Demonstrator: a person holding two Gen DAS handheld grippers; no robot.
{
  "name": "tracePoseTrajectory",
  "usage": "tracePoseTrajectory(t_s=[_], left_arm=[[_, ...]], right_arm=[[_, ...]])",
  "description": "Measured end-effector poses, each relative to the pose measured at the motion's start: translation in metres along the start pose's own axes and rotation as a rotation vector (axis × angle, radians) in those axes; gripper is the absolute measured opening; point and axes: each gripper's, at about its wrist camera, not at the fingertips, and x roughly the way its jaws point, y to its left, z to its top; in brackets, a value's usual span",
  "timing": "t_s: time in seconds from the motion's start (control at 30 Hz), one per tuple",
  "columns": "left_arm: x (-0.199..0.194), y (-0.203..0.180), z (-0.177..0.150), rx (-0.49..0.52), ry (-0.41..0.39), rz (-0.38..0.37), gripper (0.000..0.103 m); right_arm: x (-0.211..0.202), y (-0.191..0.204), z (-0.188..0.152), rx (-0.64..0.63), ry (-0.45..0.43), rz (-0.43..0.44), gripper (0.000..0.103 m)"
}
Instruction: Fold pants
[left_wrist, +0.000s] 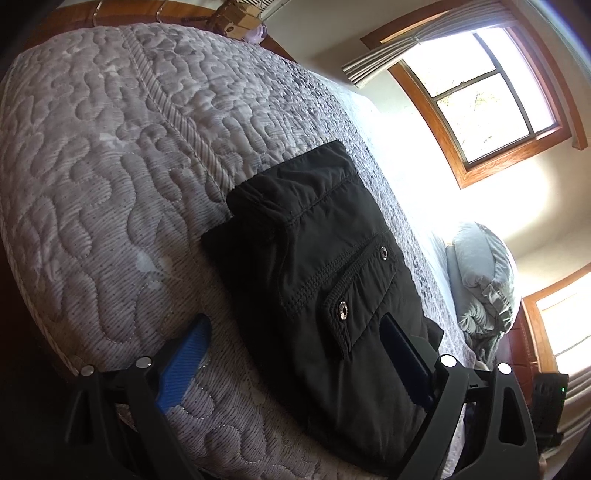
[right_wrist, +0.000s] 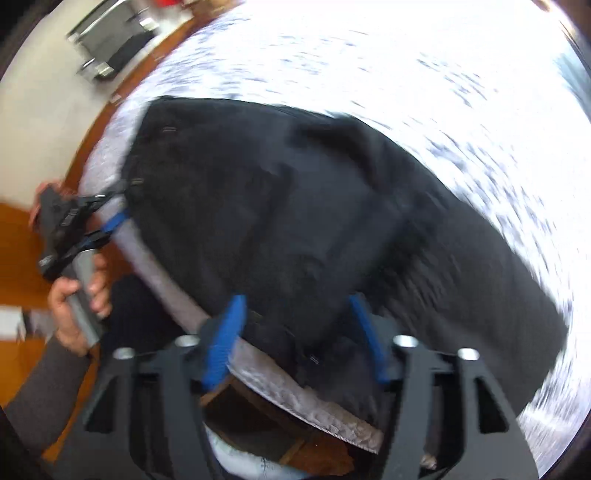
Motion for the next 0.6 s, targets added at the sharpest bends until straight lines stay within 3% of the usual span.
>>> tracePoseTrajectory(t_s=[0.07,0.17,0.3,0.47,0.6], left_arm=[[-0.001,0.007,0.004,-0.064,-0.002,-0.036,0.093],[0.002,0.012,0.012,-0.104,0.006,-0.062,0.093],[0.009,0.007,0.022,-0.085,0.022,-0.092,0.093],[0.026,0.013,0.035,-0.123,0.087,-0.102,0.093],[0.025,0.021,0.04,-0.191,0.107,-0.129,0.092]], right_arm=[[-0.008,0.018,0.043,-0.087,0.01,0.052,0.092],[-0.001,0.048,0.112,-0.21,0.05,0.109,0.093],[0.043,0.1,0.186,-0.371,0.196,0.136,0.094],[0.099,0.156,0.235,-0.568,0.352,0.139,0.094],[0.141,0.174,0.26,-0.619,0.431,0.162,0.094]])
